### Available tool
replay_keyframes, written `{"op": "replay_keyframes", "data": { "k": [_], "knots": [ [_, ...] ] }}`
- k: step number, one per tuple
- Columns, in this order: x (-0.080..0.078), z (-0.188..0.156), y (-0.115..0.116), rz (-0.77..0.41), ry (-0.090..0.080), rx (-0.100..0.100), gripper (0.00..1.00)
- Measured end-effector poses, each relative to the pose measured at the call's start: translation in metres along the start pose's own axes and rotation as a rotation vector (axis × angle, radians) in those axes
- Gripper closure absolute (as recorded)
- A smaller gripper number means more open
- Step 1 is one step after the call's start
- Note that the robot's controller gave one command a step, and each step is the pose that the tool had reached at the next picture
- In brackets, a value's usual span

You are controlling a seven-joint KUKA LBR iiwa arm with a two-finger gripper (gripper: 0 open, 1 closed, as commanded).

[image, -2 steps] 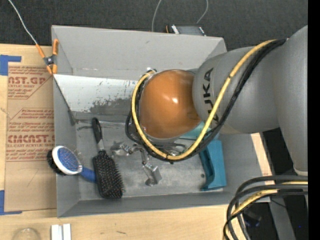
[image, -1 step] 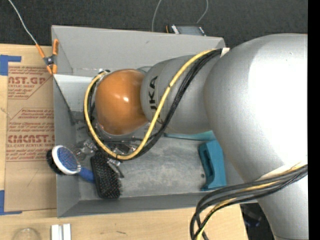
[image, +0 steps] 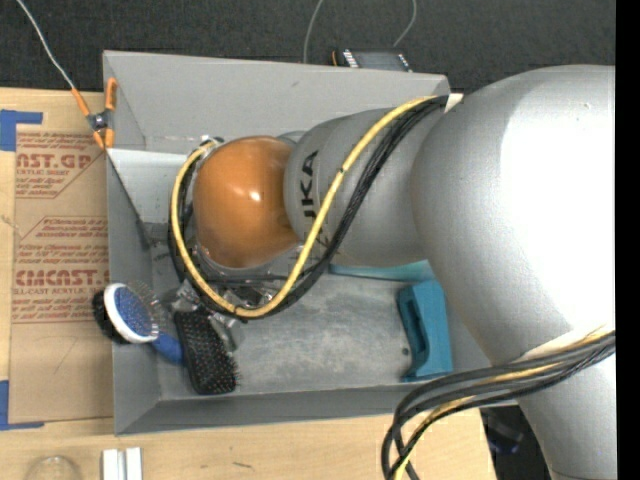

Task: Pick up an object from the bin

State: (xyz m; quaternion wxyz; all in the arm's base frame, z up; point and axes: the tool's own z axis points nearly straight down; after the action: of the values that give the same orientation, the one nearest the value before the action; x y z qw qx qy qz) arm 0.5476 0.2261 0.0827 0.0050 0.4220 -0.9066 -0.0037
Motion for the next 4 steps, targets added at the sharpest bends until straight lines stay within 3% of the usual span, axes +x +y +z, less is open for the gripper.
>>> {"op": "replay_keyframes", "data": {
  "k": [1,2,3,4],
  "knots": [
    [0.006,0.005,0.021,-0.276,-0.018,0.009,1.00],
    [-0.018,0.007,0.007,-0.378,-0.008,0.006,1.00],
    [-0.006,-0.037,0.021,-0.559,-0.012,0.007,1.00],
    [0.011,0.006,0.014,-0.677,-0.018,0.011,1.00]
  ]
}}
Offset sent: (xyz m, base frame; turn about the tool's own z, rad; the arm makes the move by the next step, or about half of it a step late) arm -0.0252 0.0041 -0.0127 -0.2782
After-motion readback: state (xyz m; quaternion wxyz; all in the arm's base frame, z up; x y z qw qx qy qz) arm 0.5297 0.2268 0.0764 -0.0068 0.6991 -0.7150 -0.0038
